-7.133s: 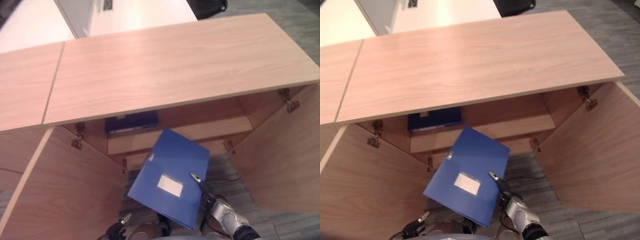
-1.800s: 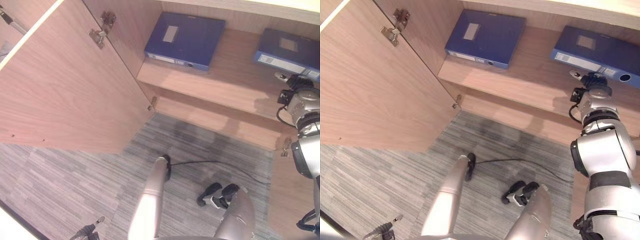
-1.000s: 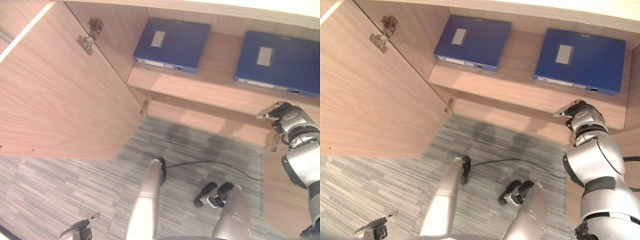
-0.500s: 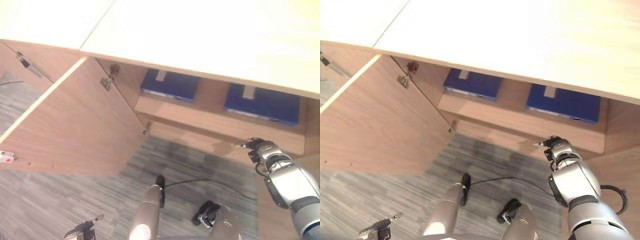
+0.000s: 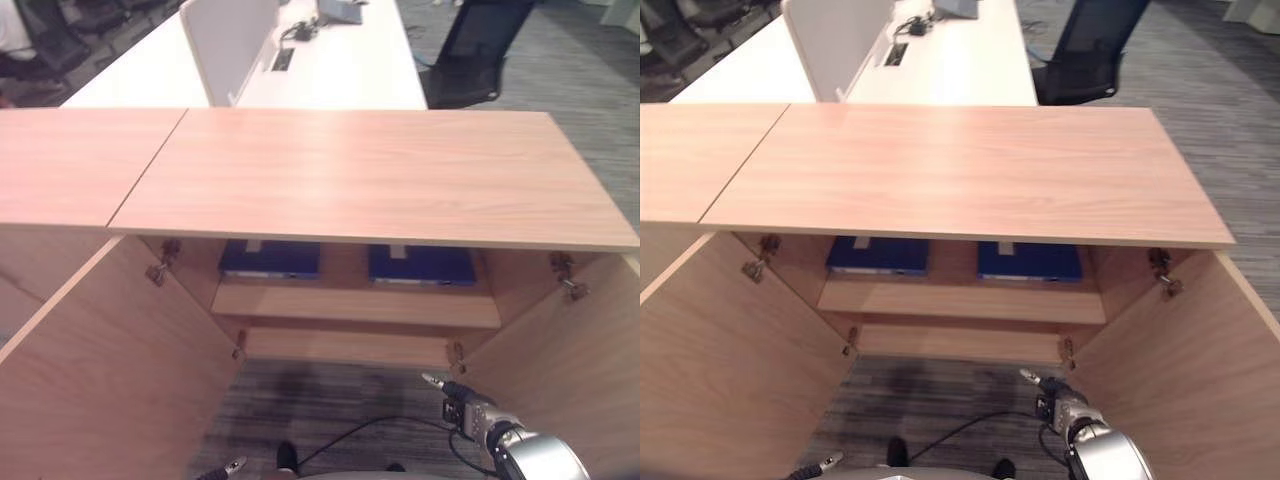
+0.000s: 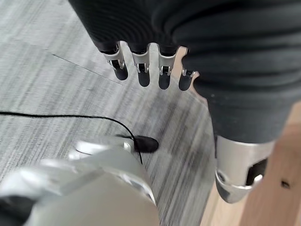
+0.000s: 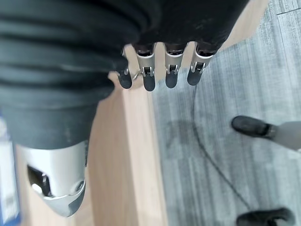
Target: Put the empty folder in the office cabinet
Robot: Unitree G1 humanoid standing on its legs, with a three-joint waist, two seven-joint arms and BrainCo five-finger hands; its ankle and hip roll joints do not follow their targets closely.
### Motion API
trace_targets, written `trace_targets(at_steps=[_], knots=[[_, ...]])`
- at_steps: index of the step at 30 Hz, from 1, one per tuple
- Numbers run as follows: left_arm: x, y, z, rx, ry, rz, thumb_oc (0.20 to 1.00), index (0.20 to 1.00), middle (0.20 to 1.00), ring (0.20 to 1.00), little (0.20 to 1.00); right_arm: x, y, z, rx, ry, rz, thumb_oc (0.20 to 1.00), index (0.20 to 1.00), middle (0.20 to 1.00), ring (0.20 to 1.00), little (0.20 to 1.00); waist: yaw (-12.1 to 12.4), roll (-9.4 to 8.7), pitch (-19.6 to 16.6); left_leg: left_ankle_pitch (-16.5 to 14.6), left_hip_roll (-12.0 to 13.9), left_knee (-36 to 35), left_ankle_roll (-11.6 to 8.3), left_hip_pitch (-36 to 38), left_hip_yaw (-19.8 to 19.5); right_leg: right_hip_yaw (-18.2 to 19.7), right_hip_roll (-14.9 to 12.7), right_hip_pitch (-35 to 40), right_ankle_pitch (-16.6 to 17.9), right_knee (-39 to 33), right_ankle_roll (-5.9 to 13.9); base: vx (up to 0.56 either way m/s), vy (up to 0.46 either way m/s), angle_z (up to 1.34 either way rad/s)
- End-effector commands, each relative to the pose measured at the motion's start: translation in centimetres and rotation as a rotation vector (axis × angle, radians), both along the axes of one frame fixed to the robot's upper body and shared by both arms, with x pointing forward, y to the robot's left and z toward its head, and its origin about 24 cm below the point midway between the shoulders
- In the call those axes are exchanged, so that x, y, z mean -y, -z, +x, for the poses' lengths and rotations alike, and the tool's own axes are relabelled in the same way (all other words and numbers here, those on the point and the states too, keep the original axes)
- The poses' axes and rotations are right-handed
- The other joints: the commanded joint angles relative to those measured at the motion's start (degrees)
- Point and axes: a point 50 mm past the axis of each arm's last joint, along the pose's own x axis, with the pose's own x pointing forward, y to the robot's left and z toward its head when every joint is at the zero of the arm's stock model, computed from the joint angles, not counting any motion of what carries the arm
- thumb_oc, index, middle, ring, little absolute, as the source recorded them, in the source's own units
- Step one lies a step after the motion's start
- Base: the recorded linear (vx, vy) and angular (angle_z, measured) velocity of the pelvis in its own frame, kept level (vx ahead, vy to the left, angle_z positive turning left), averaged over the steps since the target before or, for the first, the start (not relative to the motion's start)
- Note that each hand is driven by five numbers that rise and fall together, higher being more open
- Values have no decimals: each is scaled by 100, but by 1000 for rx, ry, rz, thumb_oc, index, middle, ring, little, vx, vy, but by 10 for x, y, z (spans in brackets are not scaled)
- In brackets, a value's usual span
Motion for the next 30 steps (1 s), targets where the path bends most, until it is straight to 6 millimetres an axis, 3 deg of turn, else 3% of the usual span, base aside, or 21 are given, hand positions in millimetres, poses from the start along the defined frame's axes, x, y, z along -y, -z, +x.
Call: trace_targets(at_steps=[1, 5, 10, 15, 19, 23, 25, 27, 30], knots=[[-21, -3, -17, -79, 59, 50, 1000, 1000, 1000, 1000, 1000, -1, -8, 17, 23, -56, -19, 1000, 1000, 1000, 1000, 1000, 62, -233, 148, -66, 132, -84, -236, -51, 138, 198, -328, 87, -103, -107, 560, 101, 13, -61], [-24, -3, -37, -163, 117, 59, 1000, 1000, 1000, 1000, 1000, 1, 17, -44, -131, -34, -1, 1000, 1000, 1000, 1000, 1000, -242, -300, 16, -240, 199, -84, -186, 372, 486, 600, -232, 201, -89, -107, 579, 77, 13, -70], [-27, -4, -41, -179, 117, 57, 1000, 1000, 1000, 1000, 1000, 12, 23, -82, -236, 21, -19, 1000, 1000, 1000, 1000, 1000, -488, -321, -39, -356, 241, -84, -169, 623, 841, 916, -169, 152, -16, -107, 618, 15, 17, -49], [-26, -3, -37, -163, 108, 53, 1000, 1000, 1000, 1000, 1000, 22, 24, -106, -294, 93, -38, 1000, 1000, 1000, 1000, 1000, -666, -335, -50, -425, 261, -84, -155, 772, 1049, 1079, -158, 131, 39, -107, 644, 8, 17, -27], [-25, -3, -36, -158, 95, 51, 1000, 1000, 1000, 1000, 1000, 35, 21, -111, -285, 170, -63, 1000, 1000, 1000, 1000, 1000, -786, -342, -59, -460, 263, -84, -147, 822, 1171, 1171, -152, 95, 70, -107, 664, -7, 28, -26], [-28, -4, -39, -165, 78, 56, 1000, 1000, 1000, 1000, 1000, 56, 14, -119, -292, 222, -119, 1000, 1000, 1000, 1000, 1000, -903, -369, -61, -495, 246, -84, -133, 868, 1284, 1236, -161, 71, 110, -107, 692, -6, 28, -22], [-33, -5, -42, -178, 68, 69, 1000, 1000, 1000, 1000, 1000, 77, 6, -126, -290, 275, -176, 1000, 1000, 1000, 1000, 1000, -956, -390, -43, -501, 233, -84, -129, 863, 1320, 1260, -179, 45, 135, -107, 711, -21, 31, -10], [-35, -6, -44, -183, 65, 73, 1000, 1000, 1000, 1000, 1000, 85, 2, -126, -283, 293, -197, 1000, 1000, 1000, 1000, 1000, -970, -397, -40, -505, 230, -84, -126, 861, 1330, 1267, -184, 34, 144, -107, 717, -12, 17, -8], [-37, -7, -47, -192, 64, 85, 1000, 1000, 1000, 1000, 1000, 113, -14, -122, -229, 352, -288, 1000, 1000, 1000, 1000, 1000, -1038, -420, -23, -526, 221, -84, -117, 856, 1366, 1293, -212, 2, 178, -107, 741, -14, 25, -6]])
